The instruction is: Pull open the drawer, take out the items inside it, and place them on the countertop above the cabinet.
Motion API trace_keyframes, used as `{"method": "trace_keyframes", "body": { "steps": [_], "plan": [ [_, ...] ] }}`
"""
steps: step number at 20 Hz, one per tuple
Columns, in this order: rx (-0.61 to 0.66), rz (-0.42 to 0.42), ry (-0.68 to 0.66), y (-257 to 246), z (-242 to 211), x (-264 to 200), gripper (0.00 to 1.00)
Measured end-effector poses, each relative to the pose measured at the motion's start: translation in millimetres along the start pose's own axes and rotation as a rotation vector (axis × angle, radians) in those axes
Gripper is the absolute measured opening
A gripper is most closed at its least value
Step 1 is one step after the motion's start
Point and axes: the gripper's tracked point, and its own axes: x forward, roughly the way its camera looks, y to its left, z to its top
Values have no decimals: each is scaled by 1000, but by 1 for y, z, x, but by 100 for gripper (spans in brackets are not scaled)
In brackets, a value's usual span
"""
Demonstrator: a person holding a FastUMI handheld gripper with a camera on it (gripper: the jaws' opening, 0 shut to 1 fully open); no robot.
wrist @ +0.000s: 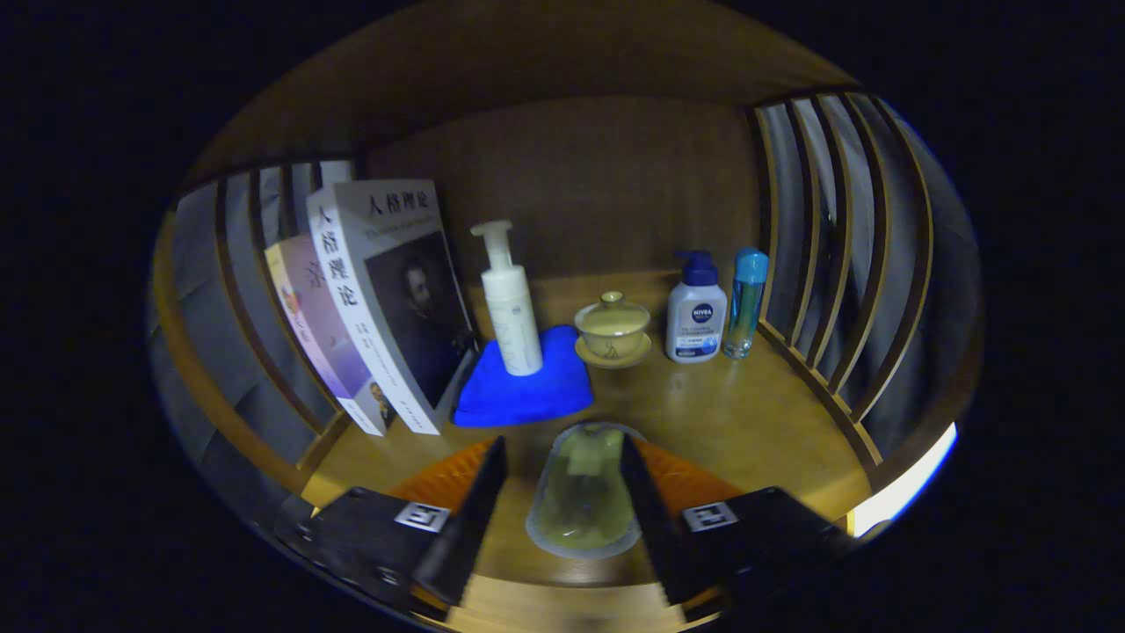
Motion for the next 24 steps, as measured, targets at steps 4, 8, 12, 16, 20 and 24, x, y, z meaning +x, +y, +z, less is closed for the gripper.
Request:
{"method": "trace_keyframes", "body": {
  "steps": [4, 8, 12, 16, 20, 24],
  "plan": [
    [-71, -31, -172, -3, 24, -48, 98],
    [-90, -24, -341, 0, 27, -115, 98],
    [-72, -31, -462, -3, 7, -181, 98],
    [-30, -61, -490, -13, -29, -229, 98],
    [24, -126, -535, -31, -52, -269, 98],
    [42, -153, -533, -36, -71, -291, 98]
  ]
}}
